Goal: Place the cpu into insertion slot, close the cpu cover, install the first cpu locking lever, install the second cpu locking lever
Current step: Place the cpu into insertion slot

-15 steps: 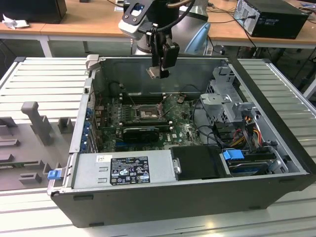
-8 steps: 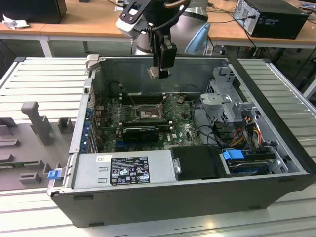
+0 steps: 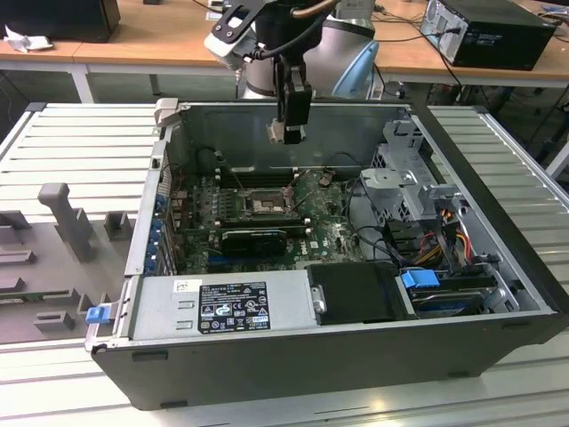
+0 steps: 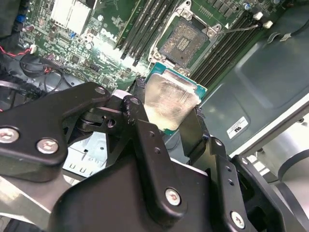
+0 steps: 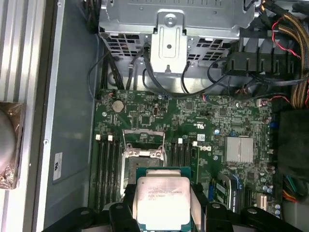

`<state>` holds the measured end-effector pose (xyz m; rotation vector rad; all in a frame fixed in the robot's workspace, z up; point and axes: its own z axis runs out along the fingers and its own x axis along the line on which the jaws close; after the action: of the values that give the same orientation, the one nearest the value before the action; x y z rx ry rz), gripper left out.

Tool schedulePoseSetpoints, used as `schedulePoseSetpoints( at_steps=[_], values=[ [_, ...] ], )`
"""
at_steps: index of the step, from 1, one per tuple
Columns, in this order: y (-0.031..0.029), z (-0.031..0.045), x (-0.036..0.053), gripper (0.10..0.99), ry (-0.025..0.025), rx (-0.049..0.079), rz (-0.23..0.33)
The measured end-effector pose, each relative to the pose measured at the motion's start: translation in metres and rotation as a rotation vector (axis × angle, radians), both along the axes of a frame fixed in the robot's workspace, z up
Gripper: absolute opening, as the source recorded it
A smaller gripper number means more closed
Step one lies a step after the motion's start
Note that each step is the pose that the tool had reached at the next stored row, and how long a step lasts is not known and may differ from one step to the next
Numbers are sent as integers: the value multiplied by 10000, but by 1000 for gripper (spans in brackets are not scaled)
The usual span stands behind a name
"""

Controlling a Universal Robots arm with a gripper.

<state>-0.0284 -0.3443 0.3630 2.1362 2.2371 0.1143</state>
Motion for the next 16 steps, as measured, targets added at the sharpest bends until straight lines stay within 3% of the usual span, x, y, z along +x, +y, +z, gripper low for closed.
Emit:
schedulePoseSetpoints(
  at_steps=[2, 6, 16],
  values=[
    [1, -30, 0, 525, 2, -15, -1],
    [9, -159, 0, 525, 17, -88, 0],
    [47, -355, -20, 525, 57, -175, -251]
  ],
)
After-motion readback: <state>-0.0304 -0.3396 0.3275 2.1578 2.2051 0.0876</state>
